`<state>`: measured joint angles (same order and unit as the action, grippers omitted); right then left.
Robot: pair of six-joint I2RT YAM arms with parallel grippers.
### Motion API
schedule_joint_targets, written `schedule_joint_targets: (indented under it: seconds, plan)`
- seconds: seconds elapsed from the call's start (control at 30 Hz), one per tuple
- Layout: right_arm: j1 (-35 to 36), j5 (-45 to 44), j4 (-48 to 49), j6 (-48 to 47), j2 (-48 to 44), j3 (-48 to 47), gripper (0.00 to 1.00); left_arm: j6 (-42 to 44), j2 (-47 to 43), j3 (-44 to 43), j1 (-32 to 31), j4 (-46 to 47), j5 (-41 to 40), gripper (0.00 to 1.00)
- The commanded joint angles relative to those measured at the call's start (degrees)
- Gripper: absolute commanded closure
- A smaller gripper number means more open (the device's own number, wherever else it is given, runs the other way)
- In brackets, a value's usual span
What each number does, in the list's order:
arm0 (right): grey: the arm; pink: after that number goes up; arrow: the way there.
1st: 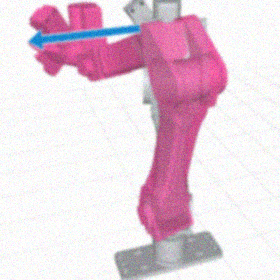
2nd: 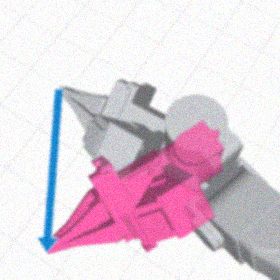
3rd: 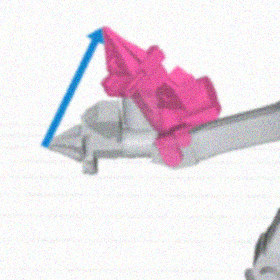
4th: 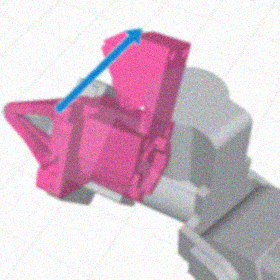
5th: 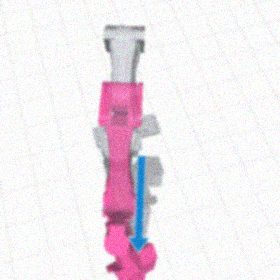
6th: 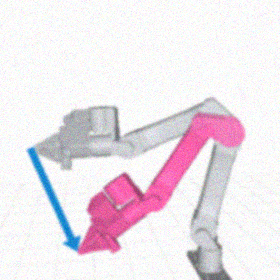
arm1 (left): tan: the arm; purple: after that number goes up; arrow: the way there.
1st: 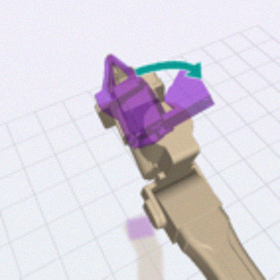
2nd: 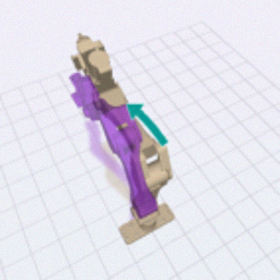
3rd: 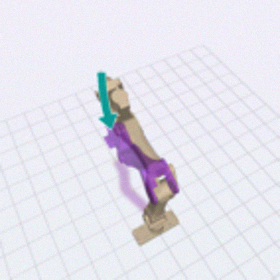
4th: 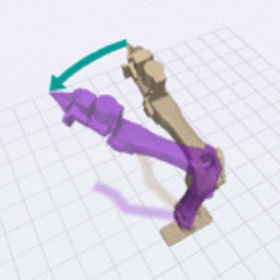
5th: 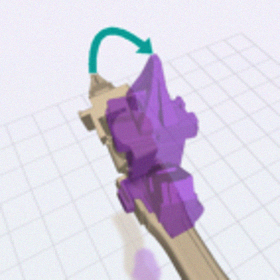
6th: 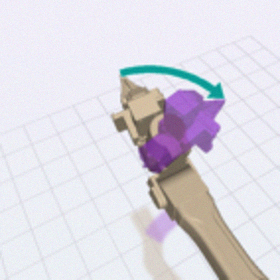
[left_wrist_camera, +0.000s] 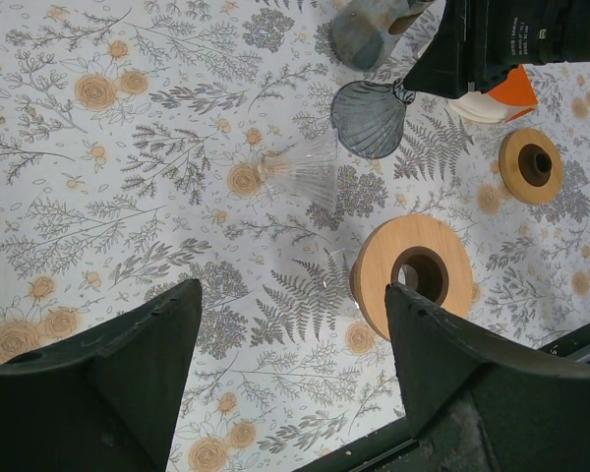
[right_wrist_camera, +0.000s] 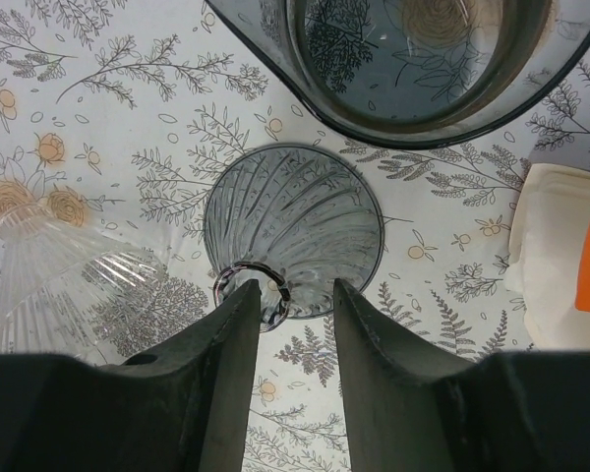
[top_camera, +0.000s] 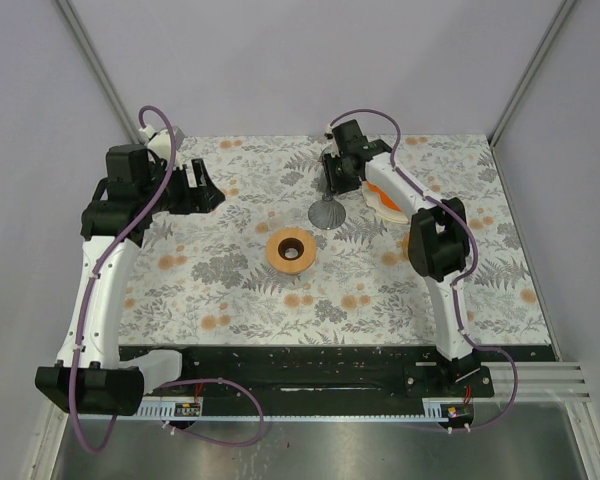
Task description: Place the coffee filter in the dripper
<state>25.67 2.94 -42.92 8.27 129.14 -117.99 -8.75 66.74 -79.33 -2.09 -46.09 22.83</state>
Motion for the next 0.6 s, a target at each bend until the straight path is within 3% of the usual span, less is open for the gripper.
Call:
schedule_joint_targets:
  seconds: [0.0,0.4,0.57]
  plan:
    - [0.4,1.1,0.6,0.5,0.6,0.4,0.57,0.8,-1.4,0.1,0.4,3.0,0.6,0.21]
    - [2.0,-1.9,-0.3,-1.5,3.1,-0.7,0.63,0.5,-1.3,-0.1,0.5,3.2,0.8,0.21]
    - [3.8,-7.2,-4.9,-4.1,6.2,-5.0,0.73,0.4,-1.3,-0.3,0.5,3.1,0.9,0.21]
